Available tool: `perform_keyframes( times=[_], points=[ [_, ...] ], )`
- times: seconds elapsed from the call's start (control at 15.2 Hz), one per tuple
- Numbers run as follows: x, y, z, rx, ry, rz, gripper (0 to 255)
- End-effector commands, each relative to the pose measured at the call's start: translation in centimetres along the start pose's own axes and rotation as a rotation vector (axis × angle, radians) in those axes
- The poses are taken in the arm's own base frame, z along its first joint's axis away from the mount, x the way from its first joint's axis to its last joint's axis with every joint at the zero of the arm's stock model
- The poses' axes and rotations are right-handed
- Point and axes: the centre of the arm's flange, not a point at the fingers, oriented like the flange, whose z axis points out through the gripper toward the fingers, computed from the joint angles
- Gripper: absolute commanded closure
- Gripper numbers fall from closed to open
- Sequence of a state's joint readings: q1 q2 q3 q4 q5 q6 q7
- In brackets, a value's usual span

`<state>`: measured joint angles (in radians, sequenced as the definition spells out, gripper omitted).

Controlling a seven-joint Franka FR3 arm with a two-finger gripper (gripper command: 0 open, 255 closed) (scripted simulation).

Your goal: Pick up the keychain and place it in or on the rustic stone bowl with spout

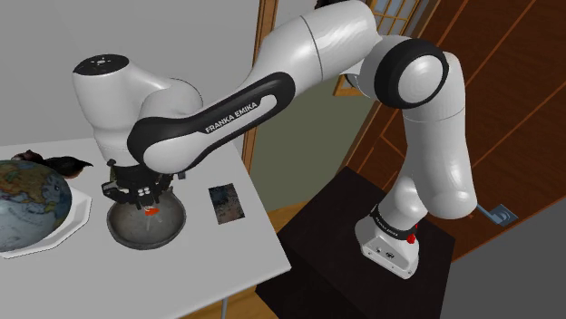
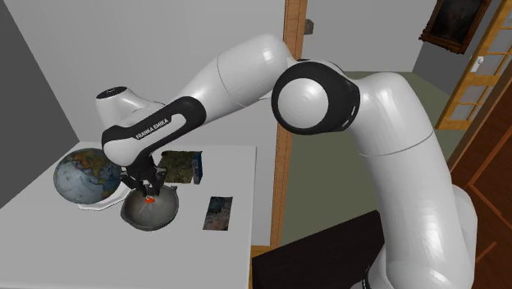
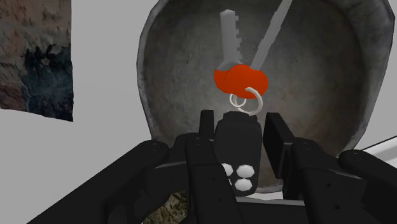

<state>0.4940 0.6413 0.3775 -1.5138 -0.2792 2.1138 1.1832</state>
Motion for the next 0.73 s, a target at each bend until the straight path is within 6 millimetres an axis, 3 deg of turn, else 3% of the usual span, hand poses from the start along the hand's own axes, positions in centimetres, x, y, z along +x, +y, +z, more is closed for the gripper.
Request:
perform_keyframes(
  times=[0.0, 0.13, 0.2, 0.53, 0.66],
  points=[
    [0.0, 0.0, 0.0, 0.0, 0.0, 0.0, 255],
    [0.0, 0.0, 0.0, 0.0, 0.0, 0.0, 255],
    [0.0, 0.0, 0.0, 0.0, 0.0, 0.0, 0],
    [0.0, 0.0, 0.0, 0.0, 0.0, 0.0, 0],
    [0.0, 0.0, -2.6, 0.0, 0.0, 0.0, 0]
  ],
)
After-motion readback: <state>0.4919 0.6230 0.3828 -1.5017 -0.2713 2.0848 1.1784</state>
